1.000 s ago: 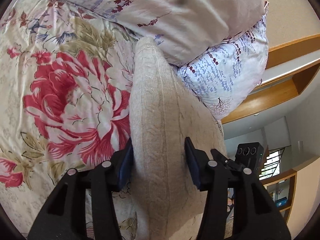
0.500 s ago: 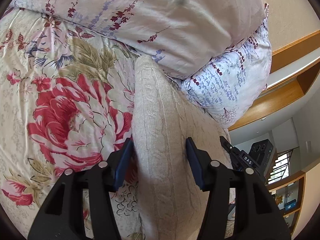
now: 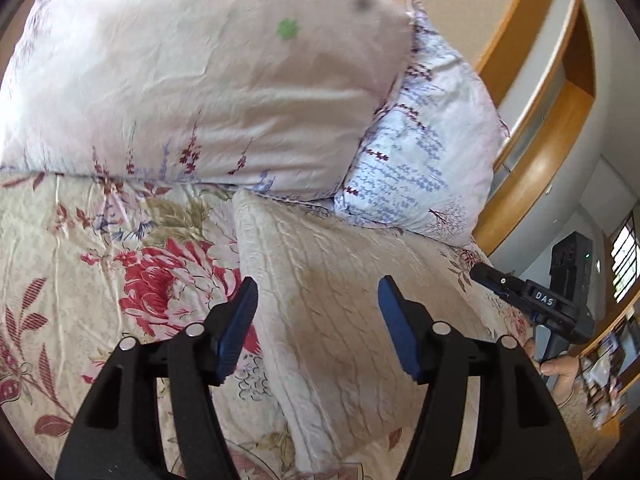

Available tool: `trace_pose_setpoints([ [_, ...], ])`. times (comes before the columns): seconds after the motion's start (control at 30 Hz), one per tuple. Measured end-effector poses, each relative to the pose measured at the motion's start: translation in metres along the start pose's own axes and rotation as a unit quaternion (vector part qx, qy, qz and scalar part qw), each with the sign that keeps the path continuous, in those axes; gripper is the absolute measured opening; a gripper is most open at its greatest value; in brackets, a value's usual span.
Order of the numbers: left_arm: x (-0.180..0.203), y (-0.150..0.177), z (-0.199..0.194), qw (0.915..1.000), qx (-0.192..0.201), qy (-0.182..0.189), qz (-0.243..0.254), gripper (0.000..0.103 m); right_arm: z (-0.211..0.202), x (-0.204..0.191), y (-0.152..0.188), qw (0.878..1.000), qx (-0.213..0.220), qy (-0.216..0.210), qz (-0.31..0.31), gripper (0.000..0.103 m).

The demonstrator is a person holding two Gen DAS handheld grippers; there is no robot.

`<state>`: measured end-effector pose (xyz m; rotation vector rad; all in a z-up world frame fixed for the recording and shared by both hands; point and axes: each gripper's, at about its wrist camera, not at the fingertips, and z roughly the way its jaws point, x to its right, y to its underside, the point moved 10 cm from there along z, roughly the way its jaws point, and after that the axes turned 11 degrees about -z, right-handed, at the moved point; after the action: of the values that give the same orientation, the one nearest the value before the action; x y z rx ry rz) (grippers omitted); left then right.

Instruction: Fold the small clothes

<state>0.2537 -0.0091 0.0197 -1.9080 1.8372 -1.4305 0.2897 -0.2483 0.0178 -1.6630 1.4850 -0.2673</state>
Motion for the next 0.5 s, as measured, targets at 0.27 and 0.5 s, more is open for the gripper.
trace_pose_setpoints([
  [0.27, 0.009, 0.051, 0.019, 0.9920, -0.036, -0.087, 0.084, 0.070, 0.007, -0.055, 0.047, 0.994, -0.057, -0.003, -0.096, 0.033],
  [0.5, -0.018, 0.072, 0.044, 0.9879, -0.087, -0.115, 0.058, 0.072, 0.023, -0.027, 0.065, 0.995, -0.087, 0.022, -0.040, 0.033],
])
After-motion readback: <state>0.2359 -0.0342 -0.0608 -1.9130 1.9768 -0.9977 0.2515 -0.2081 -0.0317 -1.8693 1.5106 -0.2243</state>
